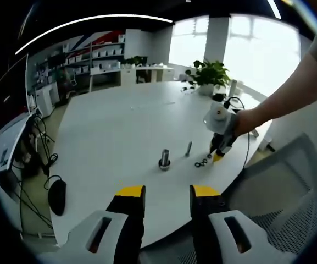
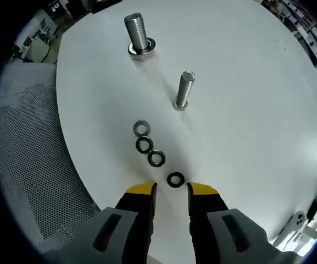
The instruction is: Place the washer onto the threaded stud by aligning its center hole with the stud, sliding it down to the base, and recovering from edge contact or off-axis alignment until the washer reaches the visible bottom stop.
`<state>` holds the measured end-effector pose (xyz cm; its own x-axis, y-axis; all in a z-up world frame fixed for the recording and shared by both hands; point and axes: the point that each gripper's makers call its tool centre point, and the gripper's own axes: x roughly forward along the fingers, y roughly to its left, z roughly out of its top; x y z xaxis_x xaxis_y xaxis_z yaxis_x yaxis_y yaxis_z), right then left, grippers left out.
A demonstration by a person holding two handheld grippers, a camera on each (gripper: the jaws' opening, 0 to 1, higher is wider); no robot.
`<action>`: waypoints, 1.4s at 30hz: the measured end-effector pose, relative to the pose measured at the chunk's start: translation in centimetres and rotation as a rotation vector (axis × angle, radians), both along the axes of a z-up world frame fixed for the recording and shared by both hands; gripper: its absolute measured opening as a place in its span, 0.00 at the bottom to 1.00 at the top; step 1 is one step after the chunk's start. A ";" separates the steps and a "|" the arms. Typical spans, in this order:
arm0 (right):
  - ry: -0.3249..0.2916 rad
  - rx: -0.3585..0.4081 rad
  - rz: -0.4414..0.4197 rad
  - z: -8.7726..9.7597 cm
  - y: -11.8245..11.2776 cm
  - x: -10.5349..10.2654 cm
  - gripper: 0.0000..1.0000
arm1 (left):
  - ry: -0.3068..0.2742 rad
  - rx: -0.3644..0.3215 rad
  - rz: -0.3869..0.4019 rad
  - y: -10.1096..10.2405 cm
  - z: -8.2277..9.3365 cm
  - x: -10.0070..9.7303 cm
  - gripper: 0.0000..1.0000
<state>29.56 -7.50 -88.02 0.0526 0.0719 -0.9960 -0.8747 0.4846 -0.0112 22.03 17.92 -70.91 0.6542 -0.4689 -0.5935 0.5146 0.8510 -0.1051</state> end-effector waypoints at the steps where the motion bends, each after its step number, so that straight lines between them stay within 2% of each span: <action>1: -0.005 0.009 0.012 0.1 0.1 0.0 0.24 | -0.001 -0.001 0.001 0.0 0.0 0.0 0.30; 5: -0.034 0.053 0.000 0.1 -0.2 0.6 0.19 | 0.004 -0.003 0.002 0.0 0.0 -0.1 0.30; 9: -0.029 0.052 -0.014 0.0 -0.1 0.7 0.17 | 0.004 -0.001 0.001 0.1 0.0 -0.1 0.30; 14: -0.007 -0.011 0.145 0.1 0.2 0.5 0.16 | 0.006 0.003 -0.002 0.1 -0.1 -0.1 0.30; 16: -0.022 -0.013 0.221 0.1 0.4 0.6 0.16 | 0.005 0.003 -0.003 0.1 -0.1 -0.1 0.30; 20: -0.005 0.015 0.165 0.1 0.1 0.7 0.16 | 0.007 0.002 -0.005 0.0 -0.1 -0.1 0.30; 27: 0.013 0.008 0.224 0.0 0.2 0.6 0.17 | 0.009 0.005 -0.011 -0.1 -0.2 -0.2 0.28; 31: 0.012 0.004 0.226 0.0 0.2 0.6 0.16 | 0.009 0.009 -0.014 -0.1 -0.2 -0.2 0.28; 34: -0.003 0.001 0.275 0.0 0.3 0.5 0.16 | 0.009 0.010 -0.014 -0.1 -0.2 -0.2 0.28; 42: -0.005 0.011 0.238 0.0 0.4 0.7 0.16 | 0.012 0.015 -0.015 -0.1 -0.3 -0.1 0.27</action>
<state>30.26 -7.14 -88.02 0.0377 0.0939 -0.9949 -0.9642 0.2648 -0.0116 21.89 17.87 -71.19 0.6400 -0.4699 -0.6080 0.5262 0.8446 -0.0989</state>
